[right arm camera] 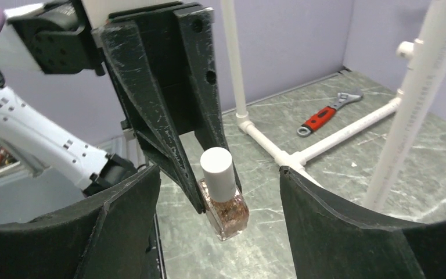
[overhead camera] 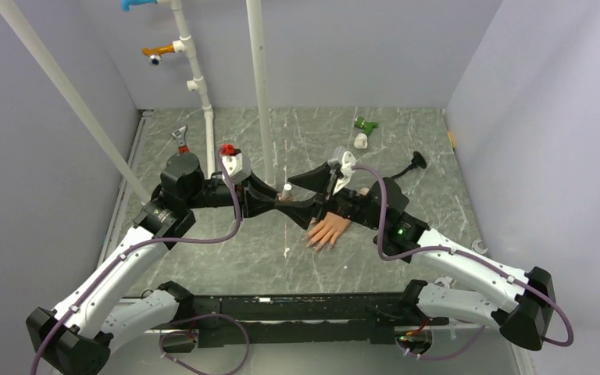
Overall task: Paint the nails
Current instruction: Unscrew the nail polish bottle.
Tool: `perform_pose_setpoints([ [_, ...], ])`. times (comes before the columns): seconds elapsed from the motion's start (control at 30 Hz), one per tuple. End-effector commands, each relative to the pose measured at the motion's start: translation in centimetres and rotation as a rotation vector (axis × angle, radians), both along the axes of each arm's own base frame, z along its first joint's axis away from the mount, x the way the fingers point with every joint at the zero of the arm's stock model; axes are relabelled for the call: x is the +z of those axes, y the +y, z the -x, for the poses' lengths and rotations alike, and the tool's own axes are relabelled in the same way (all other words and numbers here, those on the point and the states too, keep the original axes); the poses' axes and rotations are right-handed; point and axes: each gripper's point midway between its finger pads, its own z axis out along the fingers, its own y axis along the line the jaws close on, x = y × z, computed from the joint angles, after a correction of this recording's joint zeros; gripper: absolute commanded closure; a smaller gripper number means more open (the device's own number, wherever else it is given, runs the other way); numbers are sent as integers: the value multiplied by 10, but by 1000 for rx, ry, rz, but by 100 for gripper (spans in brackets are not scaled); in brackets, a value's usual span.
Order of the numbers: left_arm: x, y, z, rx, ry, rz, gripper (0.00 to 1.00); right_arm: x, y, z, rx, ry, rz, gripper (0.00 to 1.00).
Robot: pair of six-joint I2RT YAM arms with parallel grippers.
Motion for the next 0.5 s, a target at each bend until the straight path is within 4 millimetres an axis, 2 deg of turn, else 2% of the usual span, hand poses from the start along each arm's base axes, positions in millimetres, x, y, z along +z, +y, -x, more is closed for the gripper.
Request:
perform_pose_setpoints([
  [0.0, 25, 4, -11, 85, -82, 48, 100, 40, -25, -23, -190, 75, -139, 23],
  [0.07, 25, 6, -17, 122, -79, 45, 100, 47, -29, -27, -225, 98, -166, 25],
  [0.2, 23, 8, -24, 161, -68, 42, 100, 53, -21, -22, -190, 81, -151, 30],
  [0.47, 25, 12, -36, 245, -47, 46, 100, 57, -20, -50, -348, 130, -155, 39],
])
